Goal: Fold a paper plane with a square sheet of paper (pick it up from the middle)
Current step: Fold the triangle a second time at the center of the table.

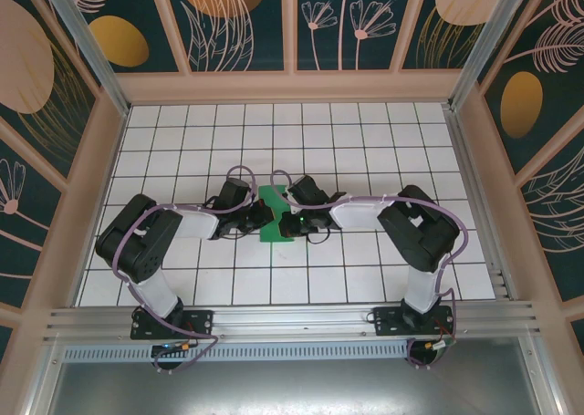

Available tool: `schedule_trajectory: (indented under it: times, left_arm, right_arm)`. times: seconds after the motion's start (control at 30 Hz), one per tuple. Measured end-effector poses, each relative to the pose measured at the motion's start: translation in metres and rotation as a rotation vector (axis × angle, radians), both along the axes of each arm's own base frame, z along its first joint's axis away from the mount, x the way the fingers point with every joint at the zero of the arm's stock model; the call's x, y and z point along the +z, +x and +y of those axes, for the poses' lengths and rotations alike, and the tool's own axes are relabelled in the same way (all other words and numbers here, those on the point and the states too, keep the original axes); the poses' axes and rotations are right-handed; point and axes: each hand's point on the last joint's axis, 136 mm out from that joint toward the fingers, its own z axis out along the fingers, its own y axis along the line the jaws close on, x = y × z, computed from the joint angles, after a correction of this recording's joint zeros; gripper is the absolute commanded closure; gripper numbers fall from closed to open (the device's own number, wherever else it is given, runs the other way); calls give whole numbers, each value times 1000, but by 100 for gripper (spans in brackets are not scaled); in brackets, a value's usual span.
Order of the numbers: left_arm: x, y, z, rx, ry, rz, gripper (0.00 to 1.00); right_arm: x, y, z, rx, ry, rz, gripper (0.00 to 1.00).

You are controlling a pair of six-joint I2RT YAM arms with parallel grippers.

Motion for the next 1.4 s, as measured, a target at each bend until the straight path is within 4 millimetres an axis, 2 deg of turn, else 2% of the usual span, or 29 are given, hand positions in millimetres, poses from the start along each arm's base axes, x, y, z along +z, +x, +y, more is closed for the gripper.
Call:
schedule_trajectory:
  times: [0.77,0.9,1.0,1.13,1.27,1.4]
  left_arm:
    - [0,0,0,-1,-1,-2,100]
    - [0,1,-1,-1,-4,-6,100]
    - [0,1,-2,-4,-10,-9,100]
    - [0,1,-2,-6,-15,-14,100]
    - [0,1,-3,-8,-20,-19,100]
    - [0,1,-3,-8,-23,-24,100]
  right_arm:
    - [0,-29,-29,-1,-7,25,100]
    - [12,-36,-30,11,29,33,100]
    - [33,-29,-20,21,86,-1,100]
    - [46,-10,-2,21,126,-39,100]
    - [36,4,10,13,116,-46,100]
    - [18,9,11,4,78,-33,100]
